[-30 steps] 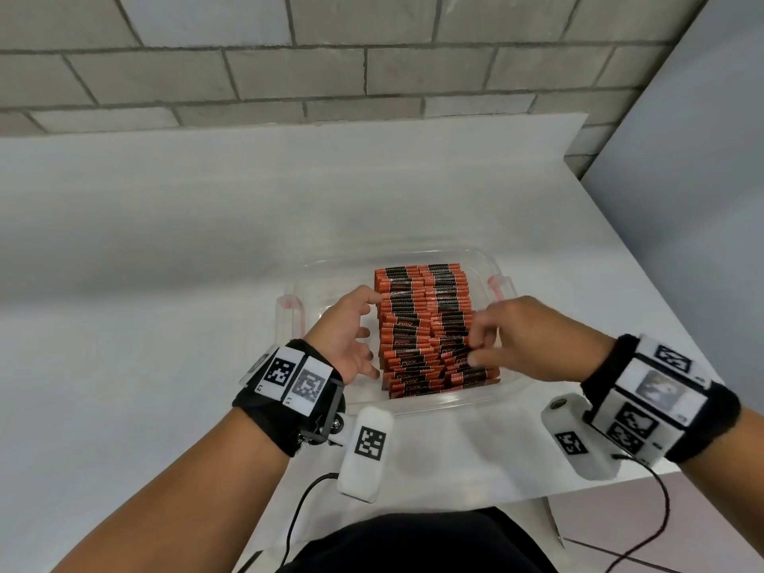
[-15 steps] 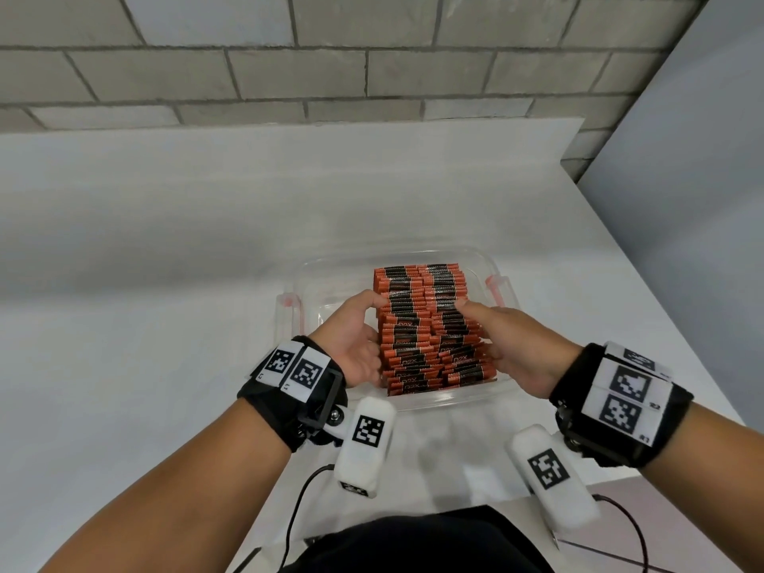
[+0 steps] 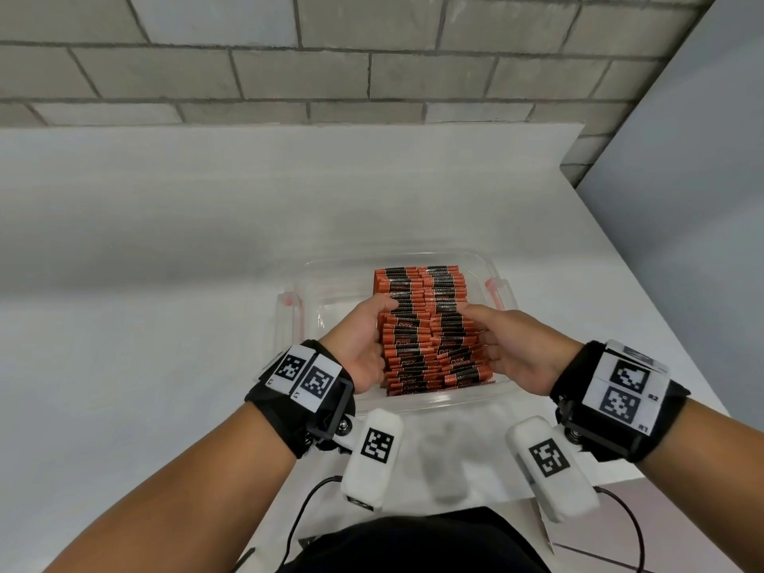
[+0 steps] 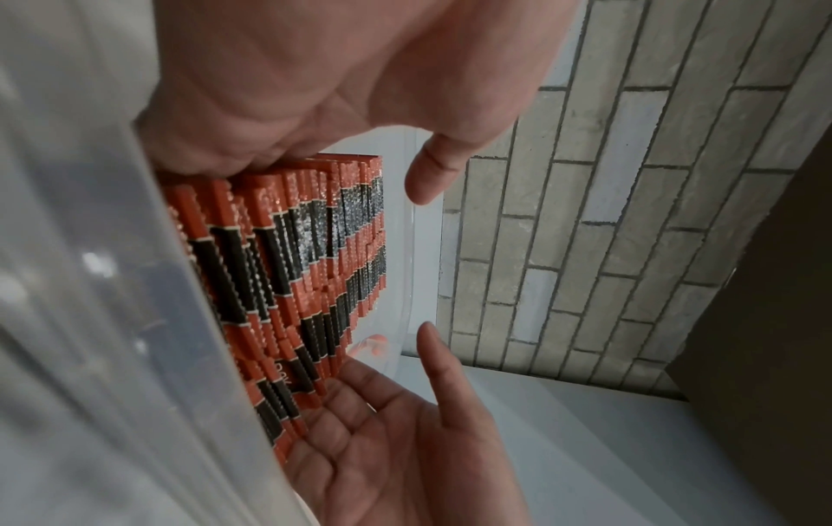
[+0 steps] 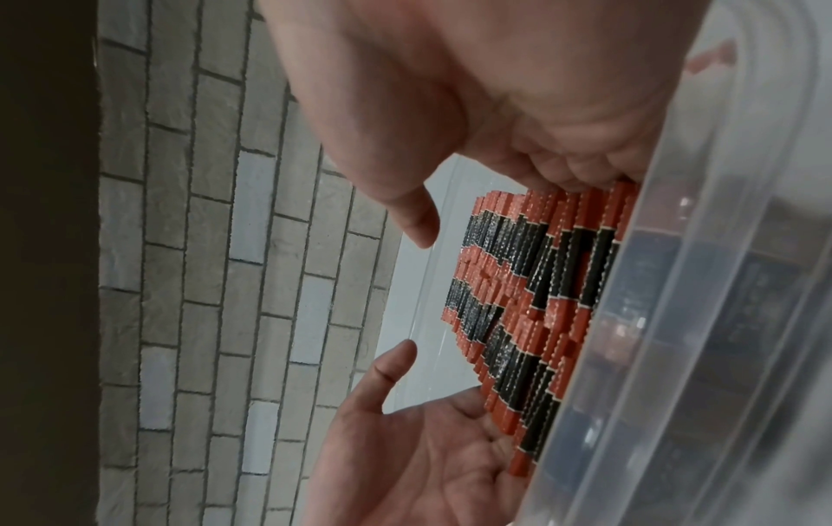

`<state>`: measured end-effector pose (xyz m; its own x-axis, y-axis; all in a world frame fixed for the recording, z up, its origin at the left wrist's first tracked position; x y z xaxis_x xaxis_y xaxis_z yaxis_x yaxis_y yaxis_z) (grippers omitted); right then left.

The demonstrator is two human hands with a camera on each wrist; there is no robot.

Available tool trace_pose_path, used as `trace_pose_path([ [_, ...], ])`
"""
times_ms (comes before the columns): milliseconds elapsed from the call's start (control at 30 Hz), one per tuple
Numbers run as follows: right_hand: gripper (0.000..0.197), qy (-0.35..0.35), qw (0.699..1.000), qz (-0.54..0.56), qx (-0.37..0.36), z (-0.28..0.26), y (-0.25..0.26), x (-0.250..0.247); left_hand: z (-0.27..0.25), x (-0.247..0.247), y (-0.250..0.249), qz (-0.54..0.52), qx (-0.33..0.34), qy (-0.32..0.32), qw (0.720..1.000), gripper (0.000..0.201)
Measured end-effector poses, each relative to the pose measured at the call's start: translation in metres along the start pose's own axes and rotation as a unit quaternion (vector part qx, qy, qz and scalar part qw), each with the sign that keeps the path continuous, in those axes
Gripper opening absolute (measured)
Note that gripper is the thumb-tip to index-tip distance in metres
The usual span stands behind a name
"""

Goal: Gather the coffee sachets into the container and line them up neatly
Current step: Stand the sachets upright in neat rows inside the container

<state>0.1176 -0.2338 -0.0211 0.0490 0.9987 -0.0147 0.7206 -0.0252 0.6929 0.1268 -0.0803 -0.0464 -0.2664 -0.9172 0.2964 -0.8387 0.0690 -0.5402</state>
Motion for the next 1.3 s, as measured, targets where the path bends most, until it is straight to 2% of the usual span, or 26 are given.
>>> trace_pose_path([
  [133, 0.030, 0.000, 1.000, -0.002, 0.002, 0.002, 0.000, -0.001, 0.000, -0.003, 0.000, -0.003, 0.004, -0.002, 1.000, 0.043],
  [267, 0.033, -0.012, 1.000, 0.003, 0.005, 0.004, 0.000, -0.001, 0.000, -0.010, -0.006, 0.018, 0.020, -0.045, 0.999, 0.029],
  [367, 0.038, -0.008, 1.000, -0.005, 0.014, 0.007, -0.002, 0.001, 0.000, -0.002, -0.006, 0.026, 0.022, -0.020, 0.999, 0.035],
  [500, 0.038, -0.008, 1.000, -0.011, 0.018, 0.009, -0.001, 0.001, -0.001, -0.004, -0.007, 0.024, 0.024, -0.026, 0.999, 0.035],
  [633, 0.042, -0.023, 1.000, -0.002, 0.007, 0.012, 0.006, -0.002, -0.003, -0.009, -0.019, 0.030, 0.047, -0.061, 0.997, 0.033],
  [767, 0.045, -0.019, 1.000, -0.002, 0.008, 0.020, 0.007, 0.001, -0.003, -0.004, -0.025, 0.026, 0.053, -0.048, 0.997, 0.037],
  [833, 0.055, -0.030, 1.000, 0.001, 0.001, 0.023, 0.008, -0.002, -0.002, -0.007, -0.027, 0.022, 0.058, -0.056, 0.997, 0.039],
  [900, 0.075, -0.045, 0.999, 0.004, -0.011, 0.027, 0.011, -0.006, -0.003, -0.012, -0.030, 0.021, 0.059, -0.075, 0.995, 0.038],
  [967, 0.084, -0.048, 0.999, 0.005, -0.010, 0.032, 0.011, -0.007, -0.002, -0.010, -0.031, 0.029, 0.057, -0.064, 0.996, 0.044],
  [1033, 0.082, -0.039, 0.999, 0.007, -0.005, 0.036, 0.011, -0.003, -0.005, -0.004, -0.033, 0.028, 0.060, -0.047, 0.997, 0.046],
  [1100, 0.067, -0.032, 0.999, 0.003, -0.013, 0.038, 0.013, -0.001, -0.005, -0.002, -0.031, 0.030, 0.055, -0.043, 0.997, 0.043],
  [1167, 0.064, -0.028, 1.000, -0.006, -0.013, 0.034, 0.017, 0.002, -0.003, -0.003, -0.031, 0.027, 0.051, -0.048, 0.997, 0.037],
  [1267, 0.094, -0.047, 0.999, -0.023, -0.007, 0.037, 0.019, -0.002, -0.005, -0.009, -0.041, 0.015, 0.054, -0.089, 0.994, 0.037],
  [1300, 0.088, -0.051, 0.998, -0.025, -0.007, 0.037, 0.020, -0.003, -0.003, -0.011, -0.044, 0.007, 0.055, -0.093, 0.994, 0.035],
])
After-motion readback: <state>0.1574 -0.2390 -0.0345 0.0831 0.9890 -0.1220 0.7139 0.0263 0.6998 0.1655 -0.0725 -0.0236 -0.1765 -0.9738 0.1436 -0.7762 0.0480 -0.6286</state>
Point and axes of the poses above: each hand's wrist, its own z-axis towards the middle knuckle, its own x-axis out of the palm, y = z × x, the point moved 9 cm from there along z, towards the middle knuckle, and after that the axes turned 7 degrees about z, right-handed, at the moved point
